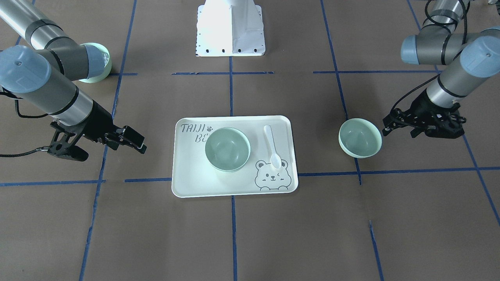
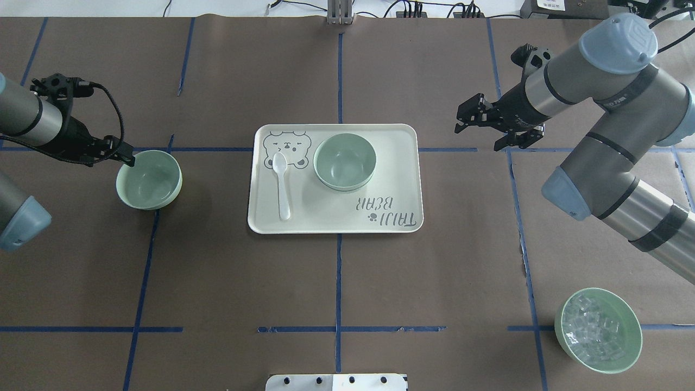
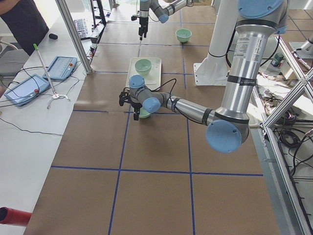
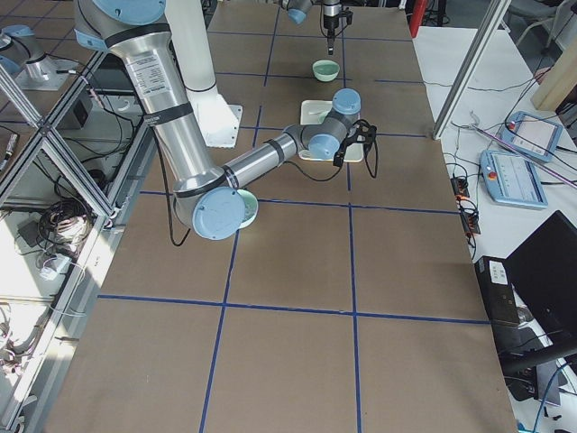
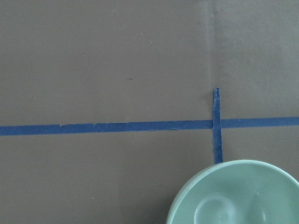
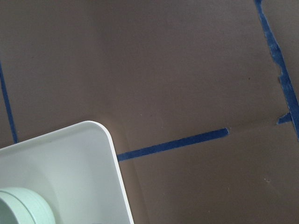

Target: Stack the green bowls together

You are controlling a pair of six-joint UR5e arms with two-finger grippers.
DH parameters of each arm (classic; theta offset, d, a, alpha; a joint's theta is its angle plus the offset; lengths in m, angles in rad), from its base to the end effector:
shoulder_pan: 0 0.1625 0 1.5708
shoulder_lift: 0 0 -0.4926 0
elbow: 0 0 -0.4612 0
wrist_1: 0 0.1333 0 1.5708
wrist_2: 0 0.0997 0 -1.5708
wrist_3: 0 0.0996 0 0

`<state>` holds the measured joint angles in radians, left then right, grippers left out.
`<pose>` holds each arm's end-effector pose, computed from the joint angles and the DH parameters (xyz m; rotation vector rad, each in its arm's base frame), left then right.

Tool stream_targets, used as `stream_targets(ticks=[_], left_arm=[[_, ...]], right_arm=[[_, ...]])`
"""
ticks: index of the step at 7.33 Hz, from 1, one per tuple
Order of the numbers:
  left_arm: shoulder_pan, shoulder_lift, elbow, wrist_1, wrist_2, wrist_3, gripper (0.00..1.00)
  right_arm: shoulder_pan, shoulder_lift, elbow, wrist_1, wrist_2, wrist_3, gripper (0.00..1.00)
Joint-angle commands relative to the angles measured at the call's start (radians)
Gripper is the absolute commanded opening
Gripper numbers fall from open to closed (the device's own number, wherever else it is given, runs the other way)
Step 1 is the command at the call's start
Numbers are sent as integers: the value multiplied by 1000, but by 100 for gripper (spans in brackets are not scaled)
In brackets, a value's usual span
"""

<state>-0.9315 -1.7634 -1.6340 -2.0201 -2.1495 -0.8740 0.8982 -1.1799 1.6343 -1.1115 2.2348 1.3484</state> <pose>0.3368 -0.5851 0.5282 0.1174 0.8716 -0.0154 -0.3955 -0.6120 0.3845 -0.0551 -1.0723 0.3069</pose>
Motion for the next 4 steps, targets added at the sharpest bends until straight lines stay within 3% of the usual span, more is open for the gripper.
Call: stream_targets(ticks=[1, 2, 3, 4], left_arm=[[43, -7, 11, 1, 40, -19, 84], [43, -4, 16, 3, 40, -17, 17], [45, -2, 29, 4, 42, -14, 1], [59, -1, 40, 6, 42, -16, 0]], right_arm=[[1, -1, -1, 1, 0, -2, 100], [1, -1, -1, 1, 0, -2, 100], [1, -1, -1, 1, 0, 0, 100], [1, -1, -1, 1, 0, -2, 100]])
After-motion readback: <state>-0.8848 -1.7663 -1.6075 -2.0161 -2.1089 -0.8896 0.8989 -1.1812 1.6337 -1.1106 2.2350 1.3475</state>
